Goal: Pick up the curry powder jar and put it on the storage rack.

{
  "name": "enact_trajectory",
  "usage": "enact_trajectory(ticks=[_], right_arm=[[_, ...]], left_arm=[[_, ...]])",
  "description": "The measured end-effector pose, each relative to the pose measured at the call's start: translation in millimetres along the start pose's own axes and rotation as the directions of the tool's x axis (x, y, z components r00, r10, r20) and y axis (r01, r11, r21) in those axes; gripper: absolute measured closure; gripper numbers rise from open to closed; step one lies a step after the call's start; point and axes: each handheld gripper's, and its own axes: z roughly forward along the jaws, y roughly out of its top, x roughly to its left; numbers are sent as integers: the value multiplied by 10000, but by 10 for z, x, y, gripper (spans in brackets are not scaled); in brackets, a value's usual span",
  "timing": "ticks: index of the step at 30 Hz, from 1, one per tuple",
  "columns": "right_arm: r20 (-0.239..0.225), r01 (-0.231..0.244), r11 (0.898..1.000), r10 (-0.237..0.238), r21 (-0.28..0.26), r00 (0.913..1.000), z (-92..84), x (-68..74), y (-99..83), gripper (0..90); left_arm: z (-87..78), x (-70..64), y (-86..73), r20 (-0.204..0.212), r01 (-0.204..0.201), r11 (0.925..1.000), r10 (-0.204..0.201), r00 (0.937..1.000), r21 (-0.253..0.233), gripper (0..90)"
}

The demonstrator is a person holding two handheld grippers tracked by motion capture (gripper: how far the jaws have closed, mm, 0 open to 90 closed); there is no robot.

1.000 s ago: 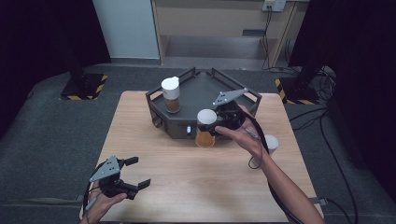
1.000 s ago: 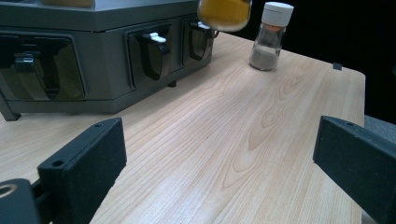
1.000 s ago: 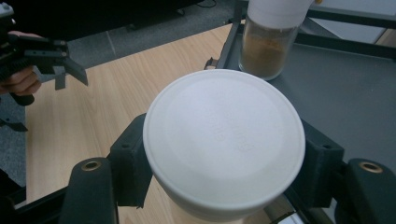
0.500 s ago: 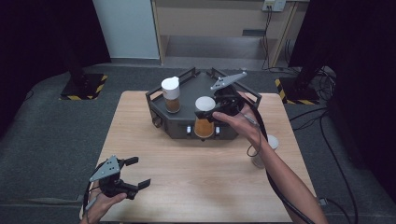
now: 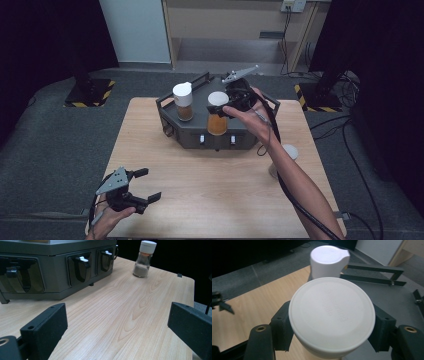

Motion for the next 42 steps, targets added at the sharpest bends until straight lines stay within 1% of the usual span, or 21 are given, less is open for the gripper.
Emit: enact_trajectory(ticks=[6,13,17,24,28,30,34,42], right_arm=[[426,-206,9998,209,-76,9989,62,-53,47,340],[933,-315,9995,308,62,9952,147,-106,132,340],[979,-574,9983,568,33,9936,194,-171,126,340],[1199,-680,9976,662,109,9906,291,-230,138,340],[1288,-647,9978,620,167,9897,344,-243,142,340],[1248,-702,9974,676,163,9899,365,-258,138,340],[1324,-561,9980,519,281,9898,410,-236,147,340],[1408,-606,9976,555,320,9885,483,-245,107,340]], left_arm=[[-2,4,-3,-1,39,10000,-39,10000,-3,12],[-11,8,-3,-16,25,10000,-25,10000,22,12],[-12,9,-2,-9,16,10000,-16,10000,33,13],[-12,11,-3,-15,9,10000,-9,10000,43,13],[-10,9,-1,-5,-8,10000,8,10000,59,13],[-9,9,0,2,-13,10000,13,10000,73,13],[-8,9,2,12,-27,10000,27,10000,91,13],[-5,6,6,16,-50,9999,49,10000,127,13]])
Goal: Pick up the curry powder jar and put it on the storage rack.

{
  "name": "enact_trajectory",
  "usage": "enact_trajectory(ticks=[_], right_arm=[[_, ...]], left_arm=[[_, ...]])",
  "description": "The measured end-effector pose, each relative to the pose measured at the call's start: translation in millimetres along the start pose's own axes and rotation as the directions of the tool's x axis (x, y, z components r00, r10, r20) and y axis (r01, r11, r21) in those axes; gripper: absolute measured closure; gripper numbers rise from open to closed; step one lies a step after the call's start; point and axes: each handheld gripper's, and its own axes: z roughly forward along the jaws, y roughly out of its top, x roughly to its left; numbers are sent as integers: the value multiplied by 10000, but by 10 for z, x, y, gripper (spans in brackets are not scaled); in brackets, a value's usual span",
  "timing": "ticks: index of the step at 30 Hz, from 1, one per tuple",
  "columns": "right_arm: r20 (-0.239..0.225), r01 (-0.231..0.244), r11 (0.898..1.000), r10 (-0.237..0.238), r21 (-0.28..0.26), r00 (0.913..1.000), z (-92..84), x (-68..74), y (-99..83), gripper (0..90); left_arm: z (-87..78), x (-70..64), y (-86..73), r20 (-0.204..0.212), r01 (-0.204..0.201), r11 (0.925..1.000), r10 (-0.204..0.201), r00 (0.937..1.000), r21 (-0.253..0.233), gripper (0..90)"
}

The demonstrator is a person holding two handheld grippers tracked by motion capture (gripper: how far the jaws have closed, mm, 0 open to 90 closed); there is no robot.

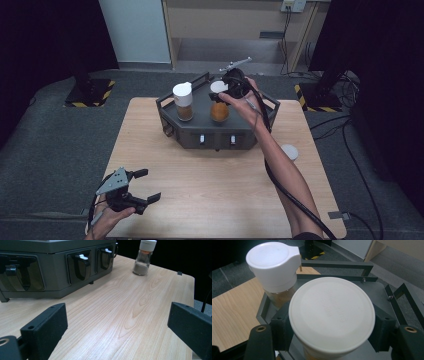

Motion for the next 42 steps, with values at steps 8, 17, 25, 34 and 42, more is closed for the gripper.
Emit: enact_trajectory(ticks=[8,17,25,34,42], right_arm=[[-68,-153,9998,154,105,9999,99,-32,-47,340],[-96,-322,9994,323,114,9994,150,-65,-86,339],[-142,-419,9991,418,-18,9990,155,-88,-125,338],[-143,-630,9968,623,-495,9980,117,-85,-206,210],[168,-637,9935,655,-946,9977,-117,-92,-207,129]], left_arm=[[2,-6,6,22,-57,10000,57,10000,44,14],[0,-4,6,40,-53,10000,52,10000,52,14],[5,-6,14,61,-97,9999,96,9999,112,14],[3,-12,15,32,-107,9999,107,9999,105,14],[6,-15,21,23,-121,9998,121,9999,144,14]])
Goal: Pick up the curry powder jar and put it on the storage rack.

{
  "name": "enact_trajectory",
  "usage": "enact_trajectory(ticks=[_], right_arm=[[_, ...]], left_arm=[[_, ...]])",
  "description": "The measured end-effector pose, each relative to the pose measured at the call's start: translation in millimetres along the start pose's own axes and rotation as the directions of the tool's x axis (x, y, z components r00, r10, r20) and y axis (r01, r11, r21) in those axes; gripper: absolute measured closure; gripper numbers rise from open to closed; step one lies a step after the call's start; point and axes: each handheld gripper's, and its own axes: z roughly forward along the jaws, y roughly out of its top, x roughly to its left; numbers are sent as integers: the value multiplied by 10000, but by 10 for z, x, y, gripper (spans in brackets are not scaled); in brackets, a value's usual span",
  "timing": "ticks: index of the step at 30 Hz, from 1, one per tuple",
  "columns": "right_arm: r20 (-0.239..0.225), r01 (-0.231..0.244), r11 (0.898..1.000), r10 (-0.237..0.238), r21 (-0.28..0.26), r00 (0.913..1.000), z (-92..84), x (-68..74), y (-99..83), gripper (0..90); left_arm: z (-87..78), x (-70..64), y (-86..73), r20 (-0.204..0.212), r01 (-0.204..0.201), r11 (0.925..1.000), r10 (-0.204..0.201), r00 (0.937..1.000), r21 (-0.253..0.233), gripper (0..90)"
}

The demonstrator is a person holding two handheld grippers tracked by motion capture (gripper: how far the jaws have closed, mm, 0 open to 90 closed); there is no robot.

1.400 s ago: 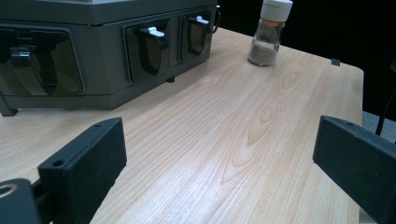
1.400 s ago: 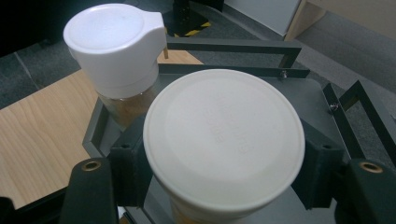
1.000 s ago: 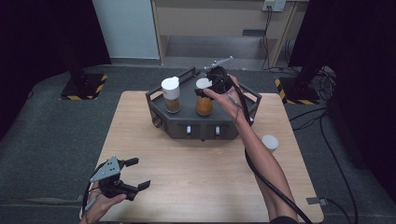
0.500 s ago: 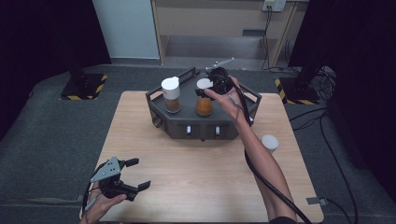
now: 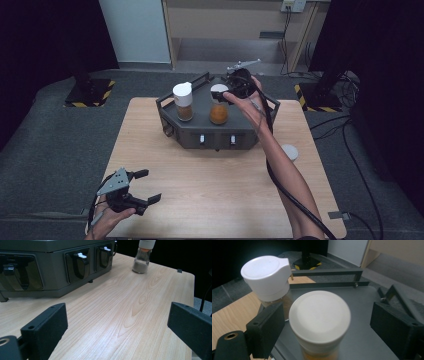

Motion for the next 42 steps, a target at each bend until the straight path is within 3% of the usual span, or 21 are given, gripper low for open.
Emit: enact_trajectory(ticks=[10,20,35,42], right_arm=[[-285,138,9987,-152,-497,9995,-439,-47,42,123],[-548,533,9963,-571,-679,9969,-825,-6,-54,119],[-1075,915,9842,-1084,-1513,9883,-1367,152,-539,119],[-1277,913,9819,-1132,-1661,9853,-1514,182,-792,118]], left_arm=[[-3,-6,1,-61,-5,10000,5,10000,-4,15],[-1,-9,5,-80,4,10000,-4,10000,24,15],[-6,-12,3,-111,59,10000,-59,9999,-1,15],[-6,-13,3,-122,64,10000,-64,9999,8,15]])
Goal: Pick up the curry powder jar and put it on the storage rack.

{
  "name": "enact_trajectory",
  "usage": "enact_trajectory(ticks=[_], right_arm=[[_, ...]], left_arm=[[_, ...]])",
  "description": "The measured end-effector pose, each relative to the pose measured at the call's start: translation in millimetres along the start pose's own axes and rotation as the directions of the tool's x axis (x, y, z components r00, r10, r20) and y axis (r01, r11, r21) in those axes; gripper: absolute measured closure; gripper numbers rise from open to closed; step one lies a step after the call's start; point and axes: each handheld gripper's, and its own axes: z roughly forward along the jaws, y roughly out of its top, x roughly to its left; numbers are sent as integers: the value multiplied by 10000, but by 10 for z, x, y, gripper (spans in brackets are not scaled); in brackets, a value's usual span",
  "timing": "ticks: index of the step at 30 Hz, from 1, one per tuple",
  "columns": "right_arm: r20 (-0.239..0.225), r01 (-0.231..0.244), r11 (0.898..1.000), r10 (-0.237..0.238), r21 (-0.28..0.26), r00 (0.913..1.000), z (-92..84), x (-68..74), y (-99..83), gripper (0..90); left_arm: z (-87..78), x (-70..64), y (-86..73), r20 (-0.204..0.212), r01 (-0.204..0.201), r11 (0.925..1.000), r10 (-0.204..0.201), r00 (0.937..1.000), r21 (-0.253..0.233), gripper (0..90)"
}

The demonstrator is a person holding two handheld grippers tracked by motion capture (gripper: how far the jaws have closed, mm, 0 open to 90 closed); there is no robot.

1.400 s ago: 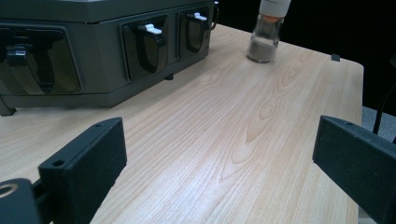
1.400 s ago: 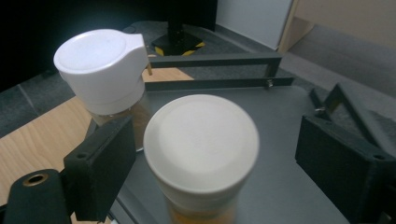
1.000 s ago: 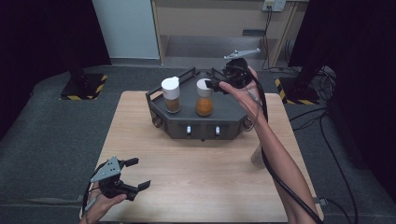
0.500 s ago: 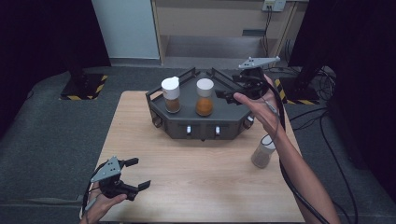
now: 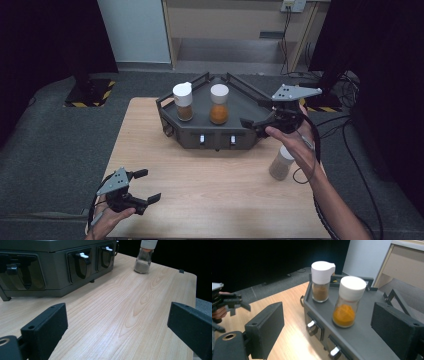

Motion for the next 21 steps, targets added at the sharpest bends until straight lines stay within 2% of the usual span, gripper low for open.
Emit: enact_trajectory(ticks=[11,16,21], right_arm=[[109,199,9996,-201,204,9997,-234,123,-299,115],[7,68,9998,-68,209,10000,-308,140,-421,110],[115,3,9999,-4,157,9999,-409,176,-582,108]], left_arm=[[-1,-4,2,-31,-3,10000,3,10000,14,15],[-1,-4,2,-36,14,10000,-14,10000,16,15],[-4,-5,1,-58,27,10000,-27,10000,10,15]])
